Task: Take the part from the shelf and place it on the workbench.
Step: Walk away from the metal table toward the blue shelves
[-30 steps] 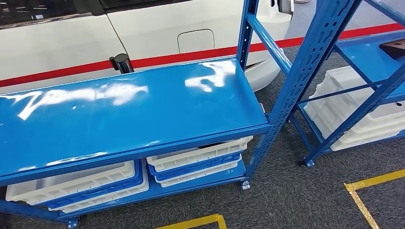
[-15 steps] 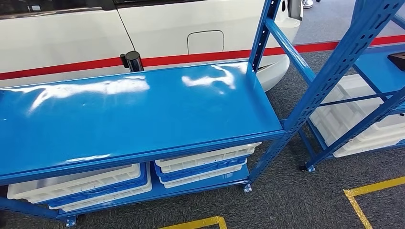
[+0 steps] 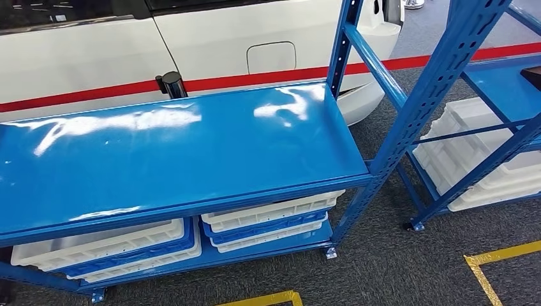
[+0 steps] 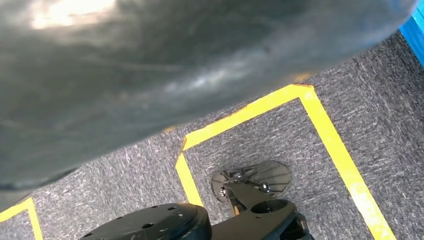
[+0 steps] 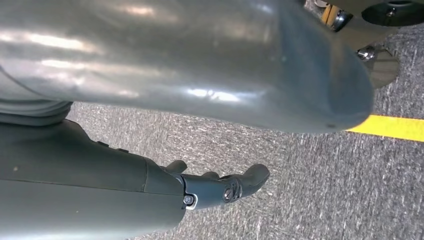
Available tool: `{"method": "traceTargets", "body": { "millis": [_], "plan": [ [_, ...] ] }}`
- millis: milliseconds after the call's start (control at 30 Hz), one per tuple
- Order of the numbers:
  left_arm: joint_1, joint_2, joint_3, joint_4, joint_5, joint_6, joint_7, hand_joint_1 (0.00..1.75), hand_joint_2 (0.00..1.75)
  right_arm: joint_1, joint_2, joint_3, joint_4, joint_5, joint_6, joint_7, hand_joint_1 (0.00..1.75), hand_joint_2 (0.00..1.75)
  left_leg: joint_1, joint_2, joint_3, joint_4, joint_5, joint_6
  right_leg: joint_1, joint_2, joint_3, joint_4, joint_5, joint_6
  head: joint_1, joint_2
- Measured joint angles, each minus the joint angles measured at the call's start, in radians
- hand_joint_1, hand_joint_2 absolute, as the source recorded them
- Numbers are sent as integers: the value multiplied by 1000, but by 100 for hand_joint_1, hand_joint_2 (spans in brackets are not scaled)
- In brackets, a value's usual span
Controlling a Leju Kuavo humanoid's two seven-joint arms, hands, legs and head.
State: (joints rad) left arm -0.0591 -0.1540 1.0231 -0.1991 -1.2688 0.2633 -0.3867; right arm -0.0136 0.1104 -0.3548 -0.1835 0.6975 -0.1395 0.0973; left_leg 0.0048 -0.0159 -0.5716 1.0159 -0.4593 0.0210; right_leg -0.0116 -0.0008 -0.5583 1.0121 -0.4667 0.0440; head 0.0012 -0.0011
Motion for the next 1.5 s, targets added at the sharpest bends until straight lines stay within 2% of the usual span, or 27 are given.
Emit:
{"method": "traceTargets", "body": {
  "millis": [67,133,233,500,700,800,867,933,967,1000,1033,1067,1100,1133,1167,1200,1267,1333,1400,1467,1500],
  "plan": [
    [0,0,0,0,0,0,0,0,0,0,0,0,0,1,1,0,0,0,1,0,1,-2,1,-11,1,0,0,1,0,-1,0,0],
    [0,0,0,0,0,0,0,0,0,0,0,0,0,3,1,0,0,0,1,0,1,-2,1,-16,1,0,0,1,-1,-2,0,0],
    [0,0,0,0,0,2,0,0,0,0,0,0,0,8,2,0,0,0,0,0,0,-2,0,-20,-1,0,0,1,-1,-2,1,0],
    [0,0,1,0,0,6,1,0,0,0,1,0,0,12,2,0,0,0,-7,0,0,-2,0,-19,-8,0,1,-1,-1,-1,1,0],
    [0,2,1,0,0,10,1,0,0,0,3,0,0,15,3,0,0,0,-15,0,-3,7,-7,-5,-16,0,2,-4,2,4,0,0],
    [0,2,1,0,0,11,1,0,0,0,5,0,0,17,3,0,0,0,-13,1,1,-3,-1,5,-15,0,3,-6,2,12,0,0],
    [0,1,1,0,0,12,1,0,0,0,4,0,0,19,3,-1,0,0,-4,3,9,-21,9,14,-10,0,-17,37,-23,10,3,0],
    [0,0,1,0,0,12,0,0,0,0,3,0,0,20,3,-1,0,0,2,5,11,-27,14,19,-10,0,-75,154,-76,3,6,0],
    [0,0,1,0,0,12,0,0,0,0,3,0,0,21,3,-1,0,0,2,4,10,-27,14,19,-11,0,-107,218,-99,3,8,0],
    [0,-1,1,0,0,12,0,0,0,1,2,0,0,21,3,-1,0,0,3,3,9,-27,14,19,-13,0,-128,259,-110,8,8,0],
    [0,-1,1,0,0,12,0,0,0,2,2,0,0,22,3,-1,0,0,4,2,9,-26,14,18,-15,0,-131,262,-105,16,7,0],
    [0,-1,1,0,0,12,0,0,0,2,0,0,0,23,3,-1,0,0,5,-1,9,-26,14,15,-17,0,-112,224,-86,28,8,0],
    [0,-2,1,0,0,12,0,0,0,2,-1,0,0,23,3,-1,0,0,7,-4,9,-24,14,10,-21,1,-75,151,-58,39,8,0],
    [0,-2,1,0,0,12,0,0,0,1,-1,0,0,23,3,-1,0,0,6,-7,9,-22,12,3,-23,2,-38,78,-33,46,9,0],
    [0,-3,1,0,0,12,0,0,0,-1,-2,0,0,24,4,-1,0,0,5,-10,9,-19,9,-4,-24,3,-9,22,-15,44,9,0],
    [0,-3,1,0,0,12,0,0,0,-2,-1,0,0,24,4,-1,0,0,3,-11,8,-18,7,-12,-22,5,6,-10,-5,36,8,0],
    [0,-2,1,0,0,12,0,0,0,-2,-1,0,0,24,4,-1,0,0,4,-13,9,-19,6,-25,-16,5,11,-16,-1,12,7,0],
    [1,-2,1,0,0,12,0,0,0,-2,-1,0,0,24,4,-1,0,0,10,-8,5,-5,-4,-36,-19,2,14,-18,4,-4,4,0],
    [1,-2,1,0,0,12,0,0,0,-1,0,0,0,24,4,-1,0,0,12,2,-32,82,-57,-43,-23,-2,17,-20,7,-16,-1,0],
    [1,-1,1,0,-1,12,1,0,0,1,0,0,0,25,4,-1,0,0,13,7,-98,220,-123,-48,-20,-7,18,-20,5,-22,-5,0],
    [1,-1,1,0,-1,12,1,0,0,1,0,0,0,25,5,-1,0,0,13,8,-121,266,-136,-50,-18,-9,19,-19,4,-23,-4,0]
  ]
}}
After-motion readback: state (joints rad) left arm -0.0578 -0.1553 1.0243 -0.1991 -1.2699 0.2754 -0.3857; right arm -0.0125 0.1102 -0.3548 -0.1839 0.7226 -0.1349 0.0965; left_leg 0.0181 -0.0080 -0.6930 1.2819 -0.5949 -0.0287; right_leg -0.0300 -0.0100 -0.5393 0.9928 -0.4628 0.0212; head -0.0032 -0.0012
